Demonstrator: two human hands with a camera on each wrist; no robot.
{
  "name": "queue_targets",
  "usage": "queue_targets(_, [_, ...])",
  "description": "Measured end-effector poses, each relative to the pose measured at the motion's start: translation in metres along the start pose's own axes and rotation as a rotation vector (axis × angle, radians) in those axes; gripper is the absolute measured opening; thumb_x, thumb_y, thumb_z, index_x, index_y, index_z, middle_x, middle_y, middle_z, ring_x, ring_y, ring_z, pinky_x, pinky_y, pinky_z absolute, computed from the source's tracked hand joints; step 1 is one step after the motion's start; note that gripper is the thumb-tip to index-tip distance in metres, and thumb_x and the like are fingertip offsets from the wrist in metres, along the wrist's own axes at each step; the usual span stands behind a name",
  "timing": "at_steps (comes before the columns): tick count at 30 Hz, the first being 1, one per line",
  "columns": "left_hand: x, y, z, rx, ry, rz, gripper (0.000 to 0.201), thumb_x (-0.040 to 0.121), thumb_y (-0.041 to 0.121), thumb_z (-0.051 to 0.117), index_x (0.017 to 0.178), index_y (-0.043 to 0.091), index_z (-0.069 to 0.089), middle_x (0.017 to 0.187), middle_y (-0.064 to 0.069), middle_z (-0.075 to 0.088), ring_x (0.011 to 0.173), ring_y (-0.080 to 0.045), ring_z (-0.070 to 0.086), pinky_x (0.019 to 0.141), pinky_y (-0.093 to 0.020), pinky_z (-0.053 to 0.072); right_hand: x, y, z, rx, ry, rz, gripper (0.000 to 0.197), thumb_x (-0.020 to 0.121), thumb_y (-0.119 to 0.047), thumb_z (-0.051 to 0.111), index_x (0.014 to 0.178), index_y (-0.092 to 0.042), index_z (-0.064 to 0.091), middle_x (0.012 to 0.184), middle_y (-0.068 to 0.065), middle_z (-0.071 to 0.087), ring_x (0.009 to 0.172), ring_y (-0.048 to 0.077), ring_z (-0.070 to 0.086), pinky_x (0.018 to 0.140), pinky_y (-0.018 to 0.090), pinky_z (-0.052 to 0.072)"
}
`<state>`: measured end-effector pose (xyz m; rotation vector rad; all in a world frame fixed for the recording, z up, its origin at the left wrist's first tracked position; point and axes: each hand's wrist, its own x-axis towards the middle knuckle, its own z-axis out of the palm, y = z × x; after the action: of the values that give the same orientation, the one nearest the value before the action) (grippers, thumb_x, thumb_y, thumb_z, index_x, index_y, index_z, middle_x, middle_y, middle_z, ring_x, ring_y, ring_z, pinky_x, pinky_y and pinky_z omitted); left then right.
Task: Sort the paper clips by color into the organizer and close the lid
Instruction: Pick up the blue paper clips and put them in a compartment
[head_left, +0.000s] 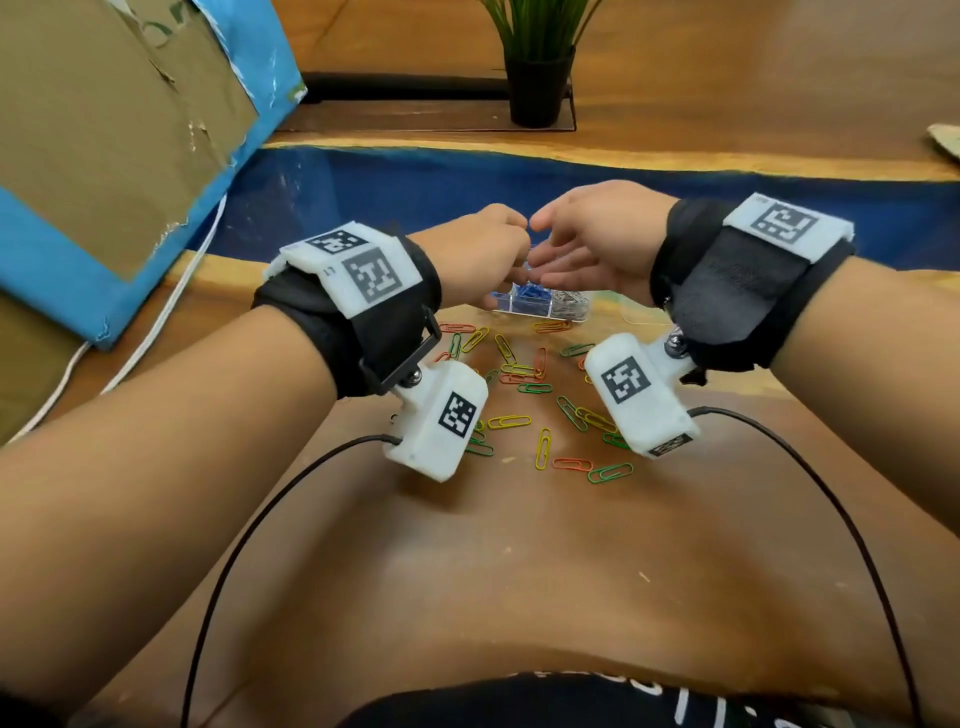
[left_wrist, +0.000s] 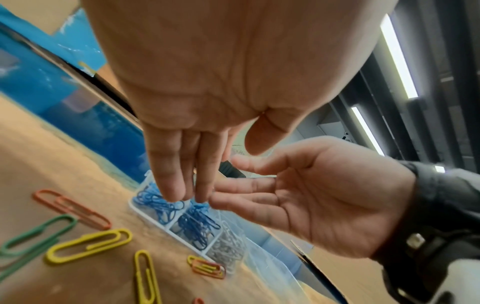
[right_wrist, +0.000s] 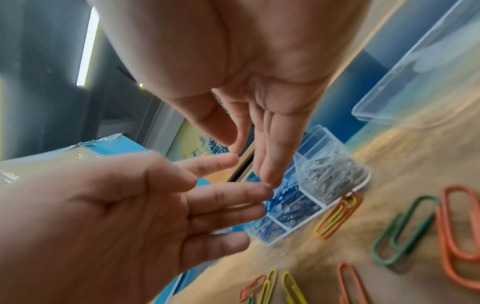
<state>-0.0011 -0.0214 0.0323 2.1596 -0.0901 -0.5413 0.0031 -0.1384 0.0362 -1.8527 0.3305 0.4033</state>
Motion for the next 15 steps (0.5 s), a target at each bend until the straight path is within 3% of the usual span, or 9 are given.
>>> queue_targets(3, [-0.002, -0.006, -0.003, 0.126, -0.008, 0.026, 0.048, 0.093, 0.016, 0.034, 0.141, 0.023, 0.032, 0.112, 0.001, 0.065, 0.107, -0.017, 0.059, 0.096, -0.038, 0.048, -0.002, 0.004, -0.004, -0.139, 0.063, -0.111, 0.019, 0.096, -0.006, 0.034, 0.098, -0.009, 0.052, 0.081, 0.009, 0.06, 0.068, 0.018, 0.055, 0.067, 0.027, 0.051])
queue_targets(6, [-0.004, -0.007, -0.002, 0.269, -0.01, 0.06, 0.048, 0.095, 0.023, 0.035, 0.142, 0.027, 0.029, 0.101, 0.011, 0.058, 0.087, -0.009, 0.054, 0.071, -0.02, 0.039, -0.001, 0.014, -0.004, -0.495, 0.055, -0.189, 0.024, 0.091, -0.009, 0.036, 0.094, -0.021, 0.057, 0.09, 0.002, 0.072, 0.065, 0.008, 0.051, 0.063, 0.025, 0.043])
queue_targets(8, [-0.004, -0.007, 0.001, 0.319, -0.021, 0.081, 0.048, 0.096, 0.024, 0.036, 0.143, 0.027, 0.029, 0.112, 0.007, 0.054, 0.096, -0.012, 0.049, 0.075, -0.024, 0.036, -0.002, 0.016, -0.003, -0.578, 0.029, -0.204, 0.029, 0.09, -0.007, 0.038, 0.106, -0.02, 0.059, 0.102, 0.001, 0.071, 0.067, 0.005, 0.048, 0.059, 0.022, 0.039])
queue_targets(11, [-0.003, -0.008, 0.003, 0.329, -0.028, 0.101, 0.044, 0.095, 0.024, 0.036, 0.139, 0.029, 0.033, 0.124, 0.001, 0.054, 0.106, -0.018, 0.053, 0.09, -0.032, 0.039, -0.003, 0.013, -0.004, -0.649, -0.002, -0.226, 0.027, 0.09, -0.005, 0.046, 0.107, -0.022, 0.058, 0.12, 0.002, 0.063, 0.086, 0.014, 0.047, 0.061, 0.019, 0.036])
queue_targets(13, [-0.002, -0.009, 0.003, 0.327, -0.02, 0.106, 0.046, 0.096, 0.024, 0.035, 0.141, 0.028, 0.031, 0.115, 0.004, 0.051, 0.103, -0.017, 0.051, 0.086, -0.028, 0.039, -0.002, 0.015, -0.005, -0.612, 0.005, -0.234, 0.025, 0.089, -0.005, 0.045, 0.102, -0.023, 0.056, 0.117, 0.002, 0.065, 0.082, 0.012, 0.05, 0.06, 0.019, 0.037])
queue_targets(15, [-0.001, -0.01, 0.0, 0.31, -0.007, 0.115, 0.048, 0.096, 0.024, 0.035, 0.143, 0.028, 0.028, 0.109, 0.007, 0.046, 0.1, -0.012, 0.046, 0.073, -0.019, 0.037, -0.001, 0.018, -0.008, -0.538, 0.039, -0.248, 0.027, 0.089, -0.005, 0.041, 0.102, -0.021, 0.058, 0.105, 0.0, 0.069, 0.07, 0.003, 0.049, 0.059, 0.019, 0.037])
